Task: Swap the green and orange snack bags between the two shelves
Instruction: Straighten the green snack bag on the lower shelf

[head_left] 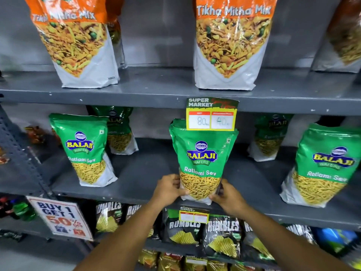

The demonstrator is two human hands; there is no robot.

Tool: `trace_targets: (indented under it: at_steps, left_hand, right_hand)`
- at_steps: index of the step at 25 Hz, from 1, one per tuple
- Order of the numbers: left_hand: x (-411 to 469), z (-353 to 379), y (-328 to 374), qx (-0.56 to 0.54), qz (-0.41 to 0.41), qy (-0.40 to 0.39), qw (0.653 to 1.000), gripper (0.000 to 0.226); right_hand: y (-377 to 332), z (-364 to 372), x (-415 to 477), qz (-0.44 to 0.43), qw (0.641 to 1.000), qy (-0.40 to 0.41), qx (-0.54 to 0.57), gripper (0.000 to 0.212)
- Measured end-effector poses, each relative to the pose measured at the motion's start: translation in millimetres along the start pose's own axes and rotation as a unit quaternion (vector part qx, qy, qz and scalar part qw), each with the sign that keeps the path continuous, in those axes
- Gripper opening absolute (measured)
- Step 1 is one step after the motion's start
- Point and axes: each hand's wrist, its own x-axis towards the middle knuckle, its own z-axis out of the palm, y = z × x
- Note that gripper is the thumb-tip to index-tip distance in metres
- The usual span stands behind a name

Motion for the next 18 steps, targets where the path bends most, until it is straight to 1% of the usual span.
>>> trace_targets:
  at_steps: [6, 10, 14, 18]
  left_hand:
    - [-1.4, 25.5, 5.9, 0.020, 0.025, -0.014, 0.999, 0.048]
    - [-5.3, 27.1, 8.5, 0.029, 0.028, -0.012, 0.999, 0.047]
    - [-8.2, 26.9, 9.2, 0.036, 0.029, -0.012, 0.999, 0.050]
    - [-9.6, 27.7, 12.1, 0.031, 0.028, -0.007, 0.999, 0.050]
  right_hand:
    - [34.2, -18.1, 2.2, 0.006, 1.000, -0.005, 0.024, 0.046]
    - [40.4, -16.2, 6.8, -0.003, 0.999, -0.012, 0.030, 0.046]
    - [46.0, -15.1, 9.7, -0.008, 0.999, -0.019, 0.035, 0.048]
    - [41.7, -15.2, 7.0, -0.009, 0.999, -0.013, 0.048, 0.046]
